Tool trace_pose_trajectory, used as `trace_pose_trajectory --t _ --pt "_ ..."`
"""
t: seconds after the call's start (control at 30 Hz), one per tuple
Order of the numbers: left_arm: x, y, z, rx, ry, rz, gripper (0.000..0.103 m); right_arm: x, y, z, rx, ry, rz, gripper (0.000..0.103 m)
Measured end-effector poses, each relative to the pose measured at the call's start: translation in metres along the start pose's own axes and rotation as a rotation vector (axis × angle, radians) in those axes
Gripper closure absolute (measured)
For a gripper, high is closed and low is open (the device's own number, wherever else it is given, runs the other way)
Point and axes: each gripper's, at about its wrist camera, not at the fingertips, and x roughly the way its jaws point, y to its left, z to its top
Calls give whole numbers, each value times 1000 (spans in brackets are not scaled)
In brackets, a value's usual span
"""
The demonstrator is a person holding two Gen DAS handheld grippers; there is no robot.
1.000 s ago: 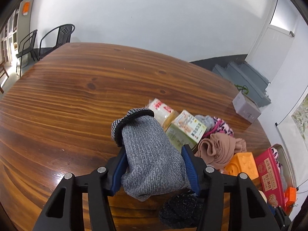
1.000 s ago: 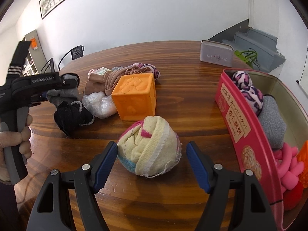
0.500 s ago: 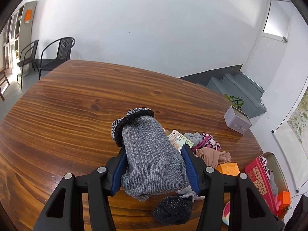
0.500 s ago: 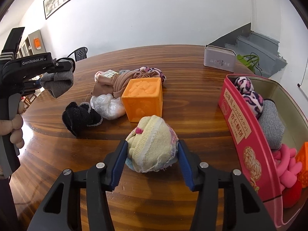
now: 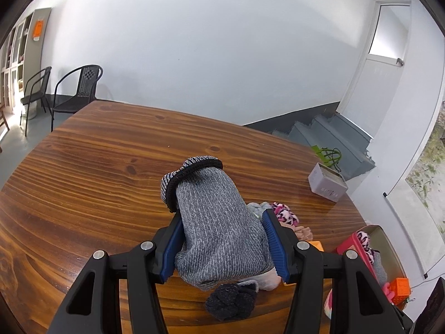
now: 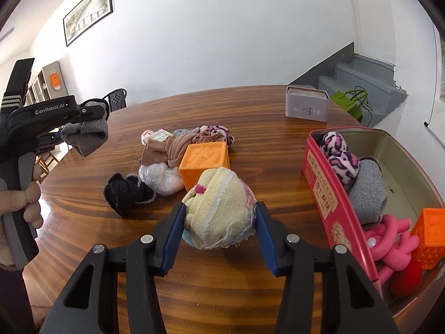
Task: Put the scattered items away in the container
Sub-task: 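Carry the yarn ball and grey knit sock over the pink tin and open both grippers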
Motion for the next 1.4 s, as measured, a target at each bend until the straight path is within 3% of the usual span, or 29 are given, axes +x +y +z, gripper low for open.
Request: trace_pose_trajectory --t 0.4,0.8,1.03,1.4 --pt "-28 -33 -1 59 -43 -74 46 -29 -15 12 48 -103 -25 49" --pt "-34 -77 -15 102 -23 -160 46 -66 -49 23 135 -216 -42 49" --pt "-33 -124 -25 152 -6 -239 46 -94 -106 30 243 -305 -141 49" --pt "6 -222 -41 236 73 -377 46 -105 -186 36 334 -318 -269 49"
